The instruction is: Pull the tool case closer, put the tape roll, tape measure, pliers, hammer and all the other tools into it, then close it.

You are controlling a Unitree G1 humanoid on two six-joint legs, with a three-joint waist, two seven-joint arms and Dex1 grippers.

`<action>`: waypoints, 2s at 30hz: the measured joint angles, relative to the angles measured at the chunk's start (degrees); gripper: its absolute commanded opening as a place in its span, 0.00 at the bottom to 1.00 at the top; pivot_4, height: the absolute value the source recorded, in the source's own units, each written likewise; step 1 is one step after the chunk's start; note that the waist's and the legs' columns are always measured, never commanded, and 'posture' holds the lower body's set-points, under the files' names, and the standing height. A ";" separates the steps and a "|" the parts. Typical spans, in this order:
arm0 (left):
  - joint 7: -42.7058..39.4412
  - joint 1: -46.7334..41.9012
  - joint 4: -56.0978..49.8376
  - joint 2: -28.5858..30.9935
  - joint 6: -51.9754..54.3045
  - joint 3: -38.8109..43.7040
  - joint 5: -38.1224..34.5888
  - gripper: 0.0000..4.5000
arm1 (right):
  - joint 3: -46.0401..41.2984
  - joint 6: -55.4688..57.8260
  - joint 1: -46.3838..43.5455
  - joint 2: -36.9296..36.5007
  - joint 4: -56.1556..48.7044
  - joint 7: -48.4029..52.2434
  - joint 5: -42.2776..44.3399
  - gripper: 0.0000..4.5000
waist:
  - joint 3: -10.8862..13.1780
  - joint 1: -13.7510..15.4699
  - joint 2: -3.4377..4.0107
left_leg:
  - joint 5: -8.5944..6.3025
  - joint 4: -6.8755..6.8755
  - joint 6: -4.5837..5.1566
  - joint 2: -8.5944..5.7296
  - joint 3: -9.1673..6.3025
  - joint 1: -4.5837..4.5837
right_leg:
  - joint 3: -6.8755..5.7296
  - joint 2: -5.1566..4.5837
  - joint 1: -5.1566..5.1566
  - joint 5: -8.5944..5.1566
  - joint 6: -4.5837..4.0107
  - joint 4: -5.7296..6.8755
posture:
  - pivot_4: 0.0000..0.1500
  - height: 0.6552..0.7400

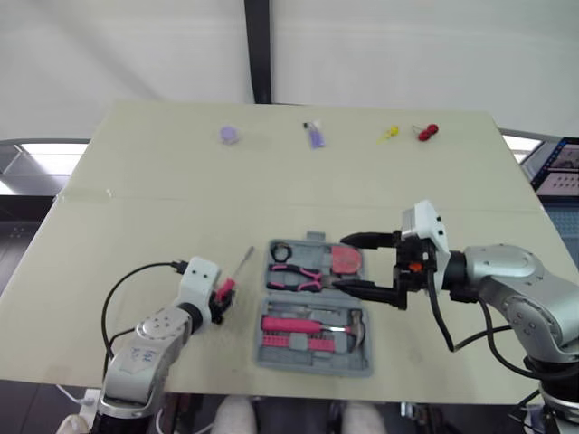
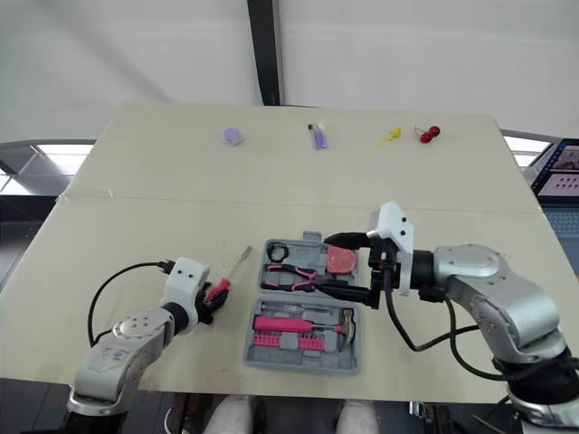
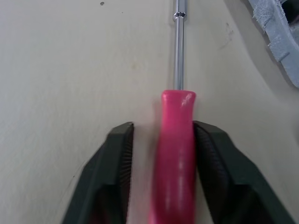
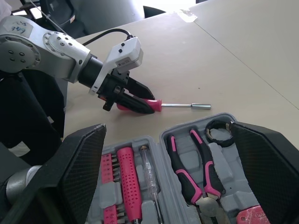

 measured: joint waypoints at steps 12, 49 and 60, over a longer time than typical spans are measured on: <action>-8.18 -0.42 4.24 6.54 -8.47 -0.14 -0.63 0.14 | -2.39 -2.58 2.89 -2.60 0.04 1.30 -0.70 1.00 | 0.01 0.45 -0.01 | 0.00 0.02 0.00 0.00 0.02 -0.09 | 0.00 0.00 -0.12 0.00 0.00 0.00 | 1.00 1.00; -46.55 -29.81 -3.00 24.99 8.88 -32.38 -17.51 0.14 | -20.20 -4.75 32.45 -15.14 -13.55 10.14 -1.47 1.00 | 0.16 1.61 -0.24 | 0.00 0.21 0.00 0.00 0.12 -0.27 | 0.11 0.01 -0.31 0.00 0.00 0.08 | 1.00 1.00; -43.94 -37.20 -2.31 22.49 13.19 -36.68 -16.62 0.14 | -20.09 -4.51 32.36 -15.12 -15.54 8.69 -1.33 1.00 | 0.17 1.64 -0.26 | -0.01 0.44 0.01 0.00 0.11 -0.28 | 0.11 0.01 -0.30 0.00 0.00 0.12 | 1.00 1.00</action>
